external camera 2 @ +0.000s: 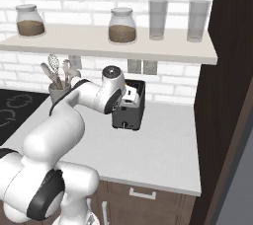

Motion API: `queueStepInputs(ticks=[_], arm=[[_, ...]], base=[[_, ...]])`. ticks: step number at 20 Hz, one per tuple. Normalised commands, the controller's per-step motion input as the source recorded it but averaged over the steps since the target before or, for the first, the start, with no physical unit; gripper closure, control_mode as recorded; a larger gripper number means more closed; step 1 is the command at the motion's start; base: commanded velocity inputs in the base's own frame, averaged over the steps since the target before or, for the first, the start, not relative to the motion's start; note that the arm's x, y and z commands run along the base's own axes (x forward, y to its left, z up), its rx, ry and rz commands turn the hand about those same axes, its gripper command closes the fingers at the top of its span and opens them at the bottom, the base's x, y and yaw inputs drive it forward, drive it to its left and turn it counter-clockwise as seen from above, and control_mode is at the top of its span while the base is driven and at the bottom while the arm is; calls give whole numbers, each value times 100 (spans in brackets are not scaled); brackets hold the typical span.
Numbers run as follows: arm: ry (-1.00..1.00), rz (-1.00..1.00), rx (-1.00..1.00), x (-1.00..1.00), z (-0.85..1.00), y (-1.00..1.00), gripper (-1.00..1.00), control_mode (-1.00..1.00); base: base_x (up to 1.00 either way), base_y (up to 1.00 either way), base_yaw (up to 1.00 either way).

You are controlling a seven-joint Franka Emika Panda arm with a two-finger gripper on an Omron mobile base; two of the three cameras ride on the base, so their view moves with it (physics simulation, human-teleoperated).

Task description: Start the toaster. Once the lever pops up, take the bread to the plate on the dining counter.

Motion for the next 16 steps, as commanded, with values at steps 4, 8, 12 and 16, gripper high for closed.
queueStepInputs(ticks=[4, 8, 12, 16], arm=[[0, -3, 4, 18, -1, 0, 100, -100], [0, 0, 4, 31, -4, 0, 100, -100], [0, 0, 2, 18, -8, 0, 100, -100], [0, 0, 0, 0, -14, 0, 100, -100]], base=[[0, 0, 0], [0, 0, 0], [0, 0, 0], [0, 0, 0]])
